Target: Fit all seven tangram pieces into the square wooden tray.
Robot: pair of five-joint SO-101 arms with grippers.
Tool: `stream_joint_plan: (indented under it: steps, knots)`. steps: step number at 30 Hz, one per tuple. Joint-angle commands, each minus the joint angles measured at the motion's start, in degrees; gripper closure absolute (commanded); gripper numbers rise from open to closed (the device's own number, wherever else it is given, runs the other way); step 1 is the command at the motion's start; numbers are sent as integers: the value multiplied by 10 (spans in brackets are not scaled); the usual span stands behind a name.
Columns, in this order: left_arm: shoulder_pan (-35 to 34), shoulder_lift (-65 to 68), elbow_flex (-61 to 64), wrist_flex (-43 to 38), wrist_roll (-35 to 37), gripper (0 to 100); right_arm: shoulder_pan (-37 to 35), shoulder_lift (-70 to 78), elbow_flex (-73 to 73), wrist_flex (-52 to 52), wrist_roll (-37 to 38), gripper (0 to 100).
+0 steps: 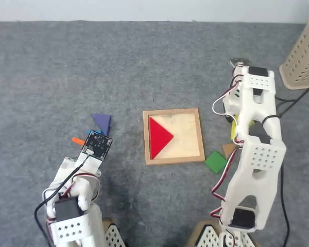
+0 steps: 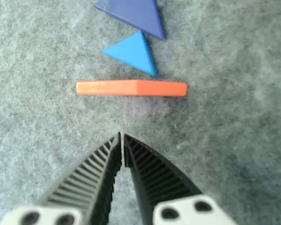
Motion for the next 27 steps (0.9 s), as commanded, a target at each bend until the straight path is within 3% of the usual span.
stream_joint_plan:
  steps: [1,6,11,15,27]
  knots:
    - [0,-13,-7,7,-8,986,7,-1,2,15,-18,764]
    - [0,-13,-7,7,-8,986,12,-31,2,17,-28,780]
    - [0,-13,-7,7,-8,986,30,-86,7,19,-41,697]
    - [0,-13,-7,7,-8,986,39,-136,49,10,-44,701]
    - [0,-13,-7,7,-8,986,55,-226,286,-155,-39,701]
